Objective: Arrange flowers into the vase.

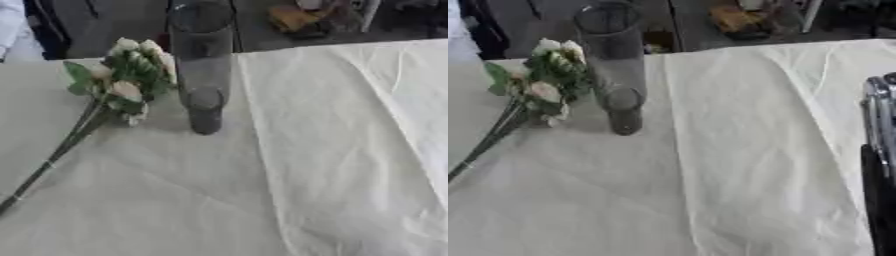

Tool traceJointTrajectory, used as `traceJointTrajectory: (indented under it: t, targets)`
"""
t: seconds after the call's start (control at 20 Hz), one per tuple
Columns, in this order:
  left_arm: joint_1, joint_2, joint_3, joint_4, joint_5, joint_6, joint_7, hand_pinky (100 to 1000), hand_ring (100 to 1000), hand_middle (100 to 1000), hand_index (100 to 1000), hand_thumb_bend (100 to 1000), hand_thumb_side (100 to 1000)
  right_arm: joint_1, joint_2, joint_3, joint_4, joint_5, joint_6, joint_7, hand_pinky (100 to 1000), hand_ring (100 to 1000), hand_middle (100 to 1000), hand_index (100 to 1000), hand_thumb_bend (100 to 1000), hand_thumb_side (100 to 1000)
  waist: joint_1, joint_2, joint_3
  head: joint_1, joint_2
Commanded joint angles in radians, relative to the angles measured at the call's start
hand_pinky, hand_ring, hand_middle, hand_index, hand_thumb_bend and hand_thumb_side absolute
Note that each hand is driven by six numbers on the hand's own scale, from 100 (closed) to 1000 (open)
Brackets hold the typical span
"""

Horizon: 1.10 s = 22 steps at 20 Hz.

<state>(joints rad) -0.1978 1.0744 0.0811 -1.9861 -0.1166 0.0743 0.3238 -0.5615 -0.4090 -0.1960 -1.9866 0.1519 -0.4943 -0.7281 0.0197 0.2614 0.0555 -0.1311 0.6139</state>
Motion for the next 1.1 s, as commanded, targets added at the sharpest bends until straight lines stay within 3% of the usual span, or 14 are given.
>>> traceJointTrajectory:
  t: [0.05, 0.35, 0.4, 0.6, 1.1]
  targets:
    - [-0.003, 0.053, 0.022, -0.014, -0.055, 0.052, -0.051, 804, 874, 931, 1000, 327, 725, -0.006, -0.019, -0.004, -0.013, 0.001, -0.011, -0.016, 696, 802, 783, 847, 100, 865, 0.003, -0.018, 0.0, -0.017, -0.015]
    - [0.056, 0.073, 0.034, -0.014, -0.127, 0.149, -0.148, 807, 873, 926, 1000, 313, 733, -0.006, -0.02, -0.004, -0.013, 0.003, -0.01, -0.019, 697, 802, 782, 847, 100, 864, 0.002, -0.014, 0.005, -0.042, -0.039]
    - [0.067, 0.073, 0.037, -0.014, -0.127, 0.165, -0.164, 808, 875, 927, 1000, 282, 713, -0.006, -0.019, -0.004, -0.013, 0.003, -0.01, -0.019, 697, 802, 782, 847, 100, 862, 0.002, -0.013, 0.007, -0.043, -0.04]
    - [0.096, 0.076, 0.052, -0.014, -0.109, 0.23, -0.229, 811, 876, 927, 1000, 300, 740, -0.007, -0.021, -0.005, -0.013, 0.004, -0.01, -0.02, 697, 801, 782, 847, 100, 865, -0.001, -0.011, 0.01, -0.047, -0.043]
    - [0.076, 0.095, 0.032, -0.014, -0.101, 0.389, -0.389, 823, 886, 930, 1000, 359, 684, -0.012, -0.018, -0.002, -0.013, 0.004, -0.013, -0.019, 699, 801, 783, 847, 100, 867, -0.005, -0.003, 0.002, -0.048, -0.048]
